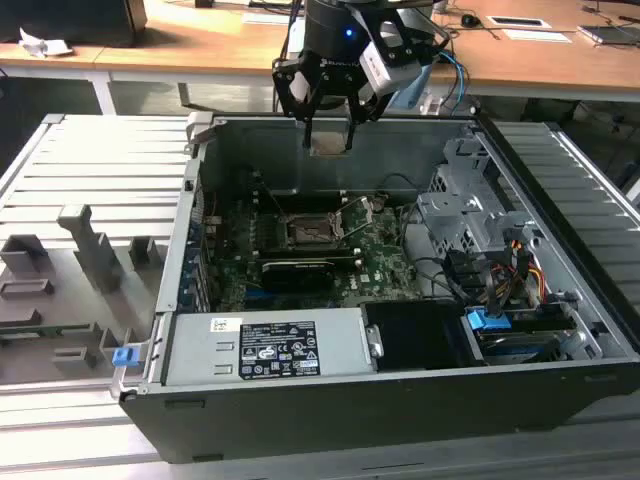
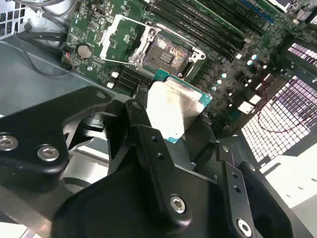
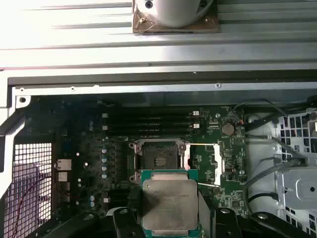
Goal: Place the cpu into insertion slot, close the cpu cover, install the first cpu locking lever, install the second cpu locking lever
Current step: 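Place the cpu into insertion slot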
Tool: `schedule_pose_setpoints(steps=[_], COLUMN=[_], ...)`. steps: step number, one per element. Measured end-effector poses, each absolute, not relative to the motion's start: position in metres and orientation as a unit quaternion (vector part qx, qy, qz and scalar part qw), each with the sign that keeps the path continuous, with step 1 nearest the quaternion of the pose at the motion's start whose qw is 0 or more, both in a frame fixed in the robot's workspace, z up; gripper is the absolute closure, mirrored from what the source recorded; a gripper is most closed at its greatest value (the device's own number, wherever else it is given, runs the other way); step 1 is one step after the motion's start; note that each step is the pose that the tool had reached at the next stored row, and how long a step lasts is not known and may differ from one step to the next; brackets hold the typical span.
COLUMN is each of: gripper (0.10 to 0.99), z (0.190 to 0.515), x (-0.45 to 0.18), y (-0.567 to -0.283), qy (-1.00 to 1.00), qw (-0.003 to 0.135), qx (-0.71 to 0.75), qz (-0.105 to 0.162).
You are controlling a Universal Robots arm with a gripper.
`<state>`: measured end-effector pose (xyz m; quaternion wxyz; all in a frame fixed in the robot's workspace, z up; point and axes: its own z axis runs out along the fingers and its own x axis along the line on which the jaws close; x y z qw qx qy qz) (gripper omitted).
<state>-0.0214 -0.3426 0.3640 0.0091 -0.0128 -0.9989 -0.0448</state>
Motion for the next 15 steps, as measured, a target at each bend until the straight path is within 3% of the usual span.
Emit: schedule_pose_setpoints(steps=[15], gripper=[0.545], z=[0.3639], x=[-0.0214], y=[-0.3426], qy=[-0.998], qw=[0.007], qx=[-0.049], qz=[-0.045])
